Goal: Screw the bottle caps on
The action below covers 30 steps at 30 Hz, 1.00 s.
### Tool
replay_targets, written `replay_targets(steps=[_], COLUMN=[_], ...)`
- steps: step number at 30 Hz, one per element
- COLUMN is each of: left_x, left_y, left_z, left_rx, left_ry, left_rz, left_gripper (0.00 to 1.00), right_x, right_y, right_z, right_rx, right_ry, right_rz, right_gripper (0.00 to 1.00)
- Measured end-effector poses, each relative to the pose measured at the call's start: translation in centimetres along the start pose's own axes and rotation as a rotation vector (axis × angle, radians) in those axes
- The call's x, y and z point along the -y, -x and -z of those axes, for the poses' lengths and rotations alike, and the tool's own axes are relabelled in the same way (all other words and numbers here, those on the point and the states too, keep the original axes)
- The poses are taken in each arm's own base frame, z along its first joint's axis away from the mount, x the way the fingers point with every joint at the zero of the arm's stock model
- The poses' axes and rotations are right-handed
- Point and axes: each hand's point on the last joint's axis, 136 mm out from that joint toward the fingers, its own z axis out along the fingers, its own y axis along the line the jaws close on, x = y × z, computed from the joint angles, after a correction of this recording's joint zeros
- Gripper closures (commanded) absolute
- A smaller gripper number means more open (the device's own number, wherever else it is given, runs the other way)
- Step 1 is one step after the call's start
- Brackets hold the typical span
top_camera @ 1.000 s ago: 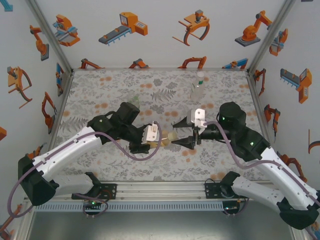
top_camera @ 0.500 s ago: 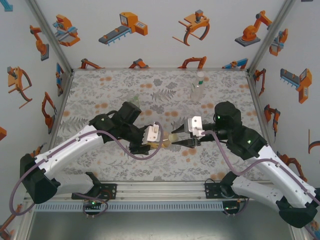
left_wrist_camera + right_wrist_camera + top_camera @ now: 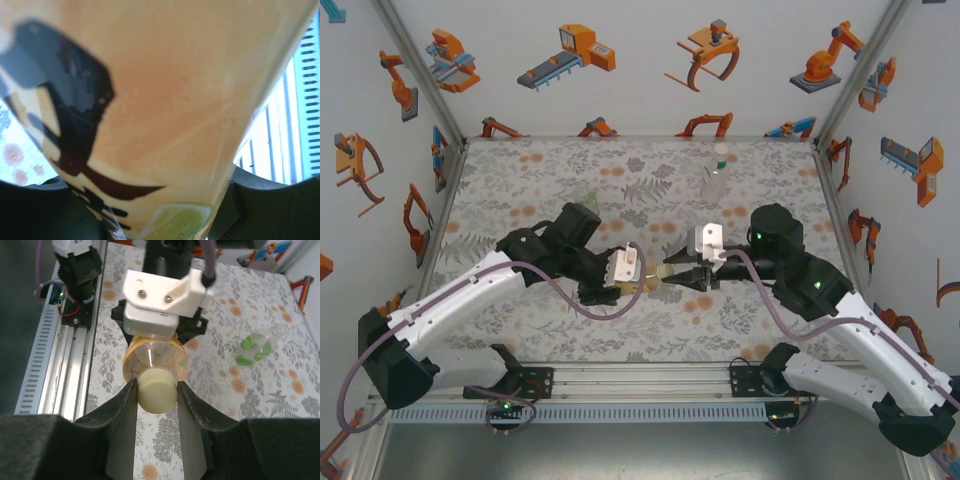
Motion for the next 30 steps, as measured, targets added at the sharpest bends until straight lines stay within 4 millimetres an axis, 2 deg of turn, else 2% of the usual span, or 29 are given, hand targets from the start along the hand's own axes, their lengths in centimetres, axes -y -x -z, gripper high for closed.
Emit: replay_targets(steps=[6,14,19,24,28,30], left_x=[-2.8,-6.5,-7.8,-8.0,-7.7,-7.5], left_y=[-1.5,-3.5,-4.6,-5.4,-5.4,-5.2], left_z=[0.5,1.3,1.6,1.7,1.6,1.5], left_rx=[-0.081,-0.182,-0.247,-0.283,-0.276,-0.259], left_ry=[0.172,0.388,0.46,0.472,0.458,0.442], left_rz=[0.013,0.037,0.048,0.063,0.072,0.077], left_gripper=[1.0,1.0,1.0,1.0,1.0,1.0], right_x=[3.6,9.4,11.1,11.9,12.0,12.0], right_y=[-1.6,-4.8,-7.1,-8.5,-8.5,-8.3], right_z=[-0.6,-0.2,0.0,-0.7,-0.7,-0.8], right_rx=[0.042,0.168,0.213,0.206,0.203,0.2], right_ry=[-0.207,-0.532,-0.651,-0.687,-0.69,-0.683], right_rz=[-0.265,-0.853,-1.159,-1.287,-1.303,-1.29], right_gripper=[1.0,1.0,1.0,1.0,0.74,0.66])
